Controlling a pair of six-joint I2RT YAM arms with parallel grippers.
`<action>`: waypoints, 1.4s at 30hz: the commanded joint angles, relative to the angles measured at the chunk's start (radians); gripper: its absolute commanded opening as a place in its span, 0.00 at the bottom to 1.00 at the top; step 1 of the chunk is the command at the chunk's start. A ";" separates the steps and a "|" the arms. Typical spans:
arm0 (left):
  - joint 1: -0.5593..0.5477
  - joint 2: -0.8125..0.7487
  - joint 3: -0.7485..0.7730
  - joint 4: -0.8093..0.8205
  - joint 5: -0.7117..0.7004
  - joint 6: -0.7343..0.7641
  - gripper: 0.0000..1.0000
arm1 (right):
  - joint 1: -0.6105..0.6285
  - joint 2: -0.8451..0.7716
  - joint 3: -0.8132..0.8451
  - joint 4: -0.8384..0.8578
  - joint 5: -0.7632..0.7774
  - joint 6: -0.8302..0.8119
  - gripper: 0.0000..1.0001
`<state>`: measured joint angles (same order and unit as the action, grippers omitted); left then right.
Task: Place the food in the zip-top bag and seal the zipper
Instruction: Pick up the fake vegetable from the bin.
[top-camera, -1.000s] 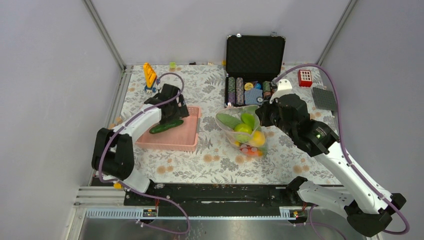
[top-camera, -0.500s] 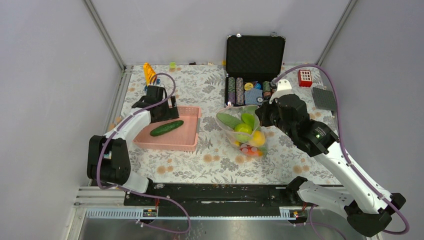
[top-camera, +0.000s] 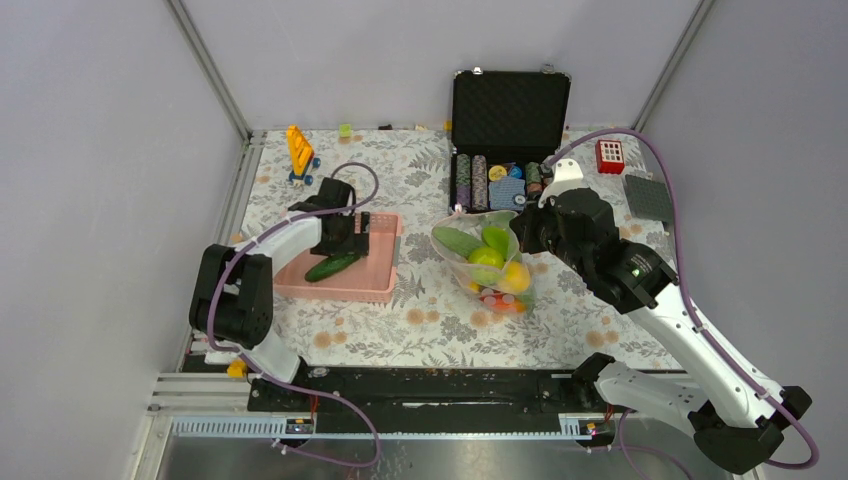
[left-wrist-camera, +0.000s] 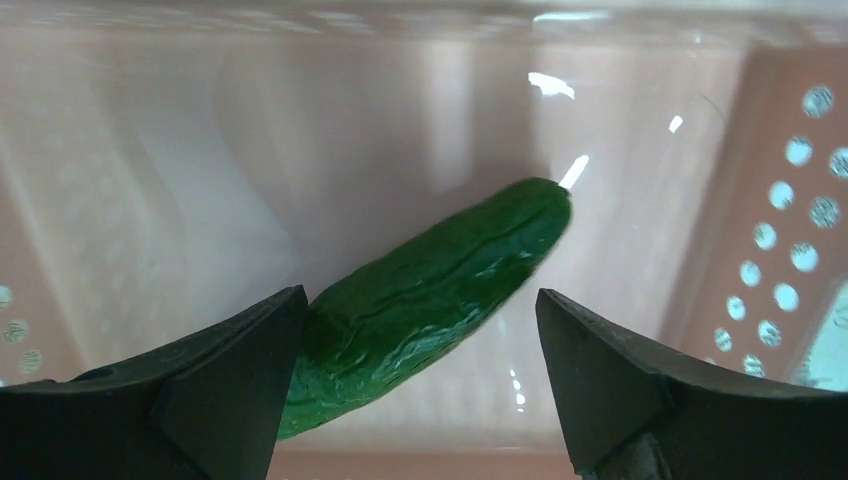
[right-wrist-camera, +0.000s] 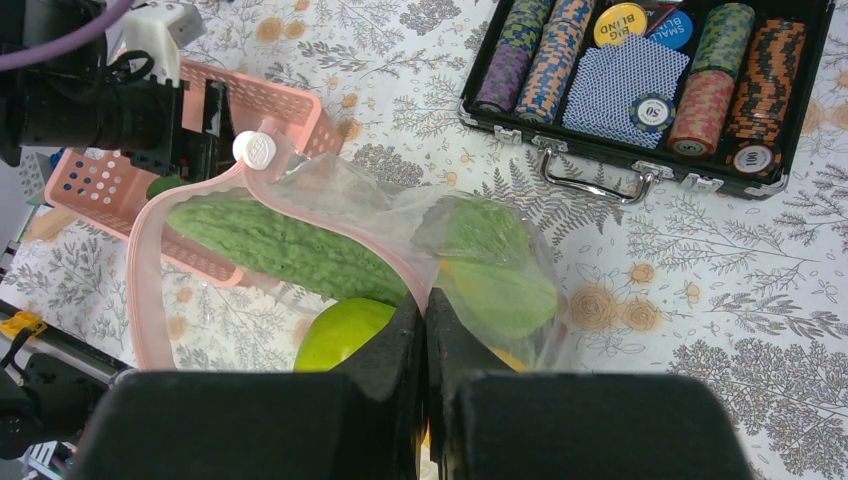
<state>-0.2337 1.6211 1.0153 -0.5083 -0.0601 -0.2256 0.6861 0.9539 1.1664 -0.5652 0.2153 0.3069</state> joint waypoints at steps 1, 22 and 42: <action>-0.055 -0.019 0.016 -0.005 -0.042 0.042 0.86 | -0.008 -0.018 0.013 0.064 -0.012 -0.012 0.02; -0.183 0.004 0.088 -0.098 -0.167 -0.030 0.99 | -0.009 -0.021 0.008 0.065 -0.015 -0.015 0.02; -0.181 -0.242 -0.050 -0.240 -0.165 -0.992 0.99 | -0.009 -0.052 -0.005 0.063 -0.002 -0.026 0.02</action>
<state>-0.4187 1.4090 0.9836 -0.8139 -0.2096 -0.9852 0.6861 0.9295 1.1576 -0.5652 0.2157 0.2928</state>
